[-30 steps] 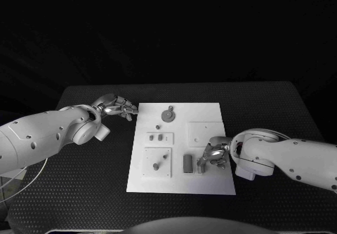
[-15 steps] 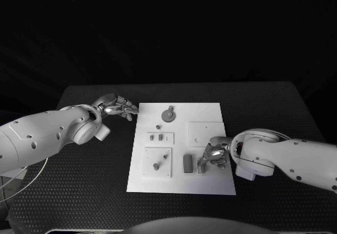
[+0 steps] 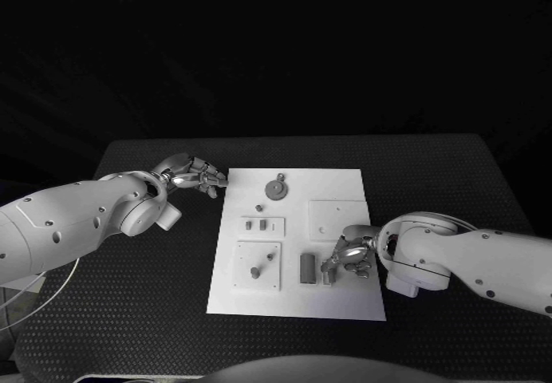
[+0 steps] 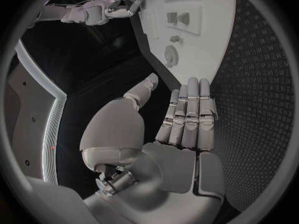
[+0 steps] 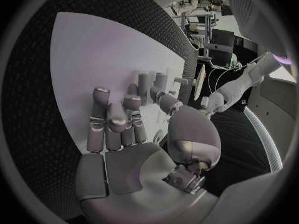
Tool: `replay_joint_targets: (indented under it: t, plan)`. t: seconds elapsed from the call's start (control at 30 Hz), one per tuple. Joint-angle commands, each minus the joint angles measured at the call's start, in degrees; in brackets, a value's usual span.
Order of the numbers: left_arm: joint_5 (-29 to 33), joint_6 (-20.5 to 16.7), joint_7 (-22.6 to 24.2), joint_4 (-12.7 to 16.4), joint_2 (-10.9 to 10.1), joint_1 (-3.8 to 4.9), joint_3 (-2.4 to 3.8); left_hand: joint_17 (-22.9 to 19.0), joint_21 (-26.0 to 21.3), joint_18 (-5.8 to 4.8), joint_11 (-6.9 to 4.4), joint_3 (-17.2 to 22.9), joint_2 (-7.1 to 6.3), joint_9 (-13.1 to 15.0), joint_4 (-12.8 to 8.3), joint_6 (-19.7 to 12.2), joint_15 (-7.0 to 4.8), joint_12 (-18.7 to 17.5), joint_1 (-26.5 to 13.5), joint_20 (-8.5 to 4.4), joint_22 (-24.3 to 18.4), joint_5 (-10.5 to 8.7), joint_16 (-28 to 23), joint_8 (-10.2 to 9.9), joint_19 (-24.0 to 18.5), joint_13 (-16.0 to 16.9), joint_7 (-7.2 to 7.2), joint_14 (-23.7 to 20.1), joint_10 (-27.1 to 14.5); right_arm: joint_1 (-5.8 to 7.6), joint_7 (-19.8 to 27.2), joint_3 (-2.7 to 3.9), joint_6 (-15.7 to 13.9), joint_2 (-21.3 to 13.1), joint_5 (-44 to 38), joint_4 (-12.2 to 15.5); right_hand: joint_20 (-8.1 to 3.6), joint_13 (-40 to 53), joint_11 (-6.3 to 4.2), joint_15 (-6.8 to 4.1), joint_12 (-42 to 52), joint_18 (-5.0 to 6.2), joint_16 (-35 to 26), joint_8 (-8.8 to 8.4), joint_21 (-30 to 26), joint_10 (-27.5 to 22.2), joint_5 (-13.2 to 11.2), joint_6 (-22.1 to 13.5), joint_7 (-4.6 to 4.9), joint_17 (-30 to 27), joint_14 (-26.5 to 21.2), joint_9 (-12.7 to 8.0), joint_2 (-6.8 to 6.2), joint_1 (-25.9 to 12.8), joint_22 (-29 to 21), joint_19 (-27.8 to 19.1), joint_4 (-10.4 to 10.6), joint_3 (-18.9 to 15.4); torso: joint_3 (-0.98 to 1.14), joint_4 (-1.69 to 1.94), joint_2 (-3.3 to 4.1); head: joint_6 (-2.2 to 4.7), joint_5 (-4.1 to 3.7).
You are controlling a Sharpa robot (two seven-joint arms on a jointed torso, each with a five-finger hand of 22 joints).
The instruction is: Assemble the parts on the task board
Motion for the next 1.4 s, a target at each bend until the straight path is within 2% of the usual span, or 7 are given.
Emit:
replay_joint_targets:
  t: [0.03, 0.17, 0.5, 1.13, 1.4]
  plan:
    - [0.00, 0.84, 0.18, 0.17, 0.03, 0.04, 0.02, 0.10, 0.27, -0.07, 0.16, -0.04, 0.01, -0.10, 0.26, -0.06, 0.02, 0.35, -0.35, 0.02, -0.07, -0.22, -0.22, -0.03, -0.33, -0.08, -0.01, 0.23, -0.18, -0.13, 1.99, -0.01, 1.27, 0.26, 0.16, 0.47, -0.13, 0.07, -0.09, -0.42, 0.31, 0.70, -0.24, 0.00, -0.33, -0.20, 0.00, -0.26, 0.12, 0.06, -0.19, 0.05, -1.07, -0.32, 0.89, 0.45, 0.76, 0.07, 0.02, -0.01, 0.00, 0.01, 0.06]
    - [0.00, 0.82, 0.17, 0.14, 0.02, 0.04, 0.02, 0.11, 0.27, -0.07, 0.16, -0.04, 0.00, -0.10, 0.26, -0.06, 0.02, 0.35, -0.35, 0.02, -0.07, -0.22, -0.23, -0.04, -0.34, -0.08, -0.01, 0.23, -0.18, -0.13, 2.11, -0.01, 1.61, 0.25, 0.16, 0.54, -0.16, 0.07, -0.10, -0.43, 0.33, 0.70, -0.24, 0.04, -0.34, -0.20, -0.01, -0.29, 0.12, 0.07, -0.19, 0.04, -1.53, -0.48, 0.91, 0.45, 1.22, 0.16, 0.03, 0.01, 0.00, 0.00, 0.07]
    - [0.00, 0.87, 0.17, 0.07, 0.09, 0.03, 0.02, 0.15, 0.27, -0.07, 0.17, -0.05, 0.00, -0.10, 0.27, -0.07, 0.02, 0.34, -0.34, 0.02, -0.08, -0.22, -0.26, -0.04, -0.34, -0.09, 0.00, 0.24, -0.19, -0.14, 2.24, -0.01, 1.62, 0.18, 0.14, 0.58, -0.19, 0.07, -0.11, -0.43, 0.33, 0.70, -0.24, 0.05, -0.34, -0.20, 0.00, -0.31, 0.11, 0.08, -0.19, 0.04, -1.61, -0.39, 0.92, 0.45, 1.30, 0.26, 0.03, -0.02, 0.00, -0.07, 0.09]
    - [-0.03, 0.90, 0.17, 0.01, 0.10, 0.03, 0.02, 0.22, 0.27, -0.07, 0.17, -0.05, 0.03, -0.10, 0.28, -0.07, 0.02, 0.35, -0.32, 0.02, -0.09, -0.22, -0.33, -0.03, -0.34, -0.11, 0.00, 0.25, -0.19, -0.10, 2.44, 0.02, 1.85, -1.43, -0.85, 2.07, -0.29, 0.11, -0.17, -0.47, 0.47, 0.70, -0.12, 0.29, -0.23, -0.07, -0.03, -0.14, 0.04, 0.14, -0.09, 0.13, -0.41, 0.11, 1.02, 0.48, 0.96, 0.16, 0.01, -0.03, -0.02, -0.12, 0.21]
    - [-0.04, 0.92, 0.14, 0.00, 0.10, 0.03, 0.01, 0.25, 0.27, -0.07, 0.17, -0.05, 0.03, -0.10, 0.28, -0.07, 0.02, 0.35, -0.31, 0.02, -0.09, -0.22, -0.36, -0.02, -0.35, -0.11, 0.00, 0.26, -0.19, -0.10, 2.35, 0.03, 2.21, -1.47, -1.03, 1.91, -0.30, 0.10, -0.21, -0.49, 0.50, 0.70, -0.10, 0.40, -0.20, 0.00, -0.03, -0.08, 0.01, 0.16, -0.06, 0.17, 0.26, 0.18, 1.05, 0.45, 0.54, -0.13, 0.01, 0.00, 0.00, -0.08, 0.18]
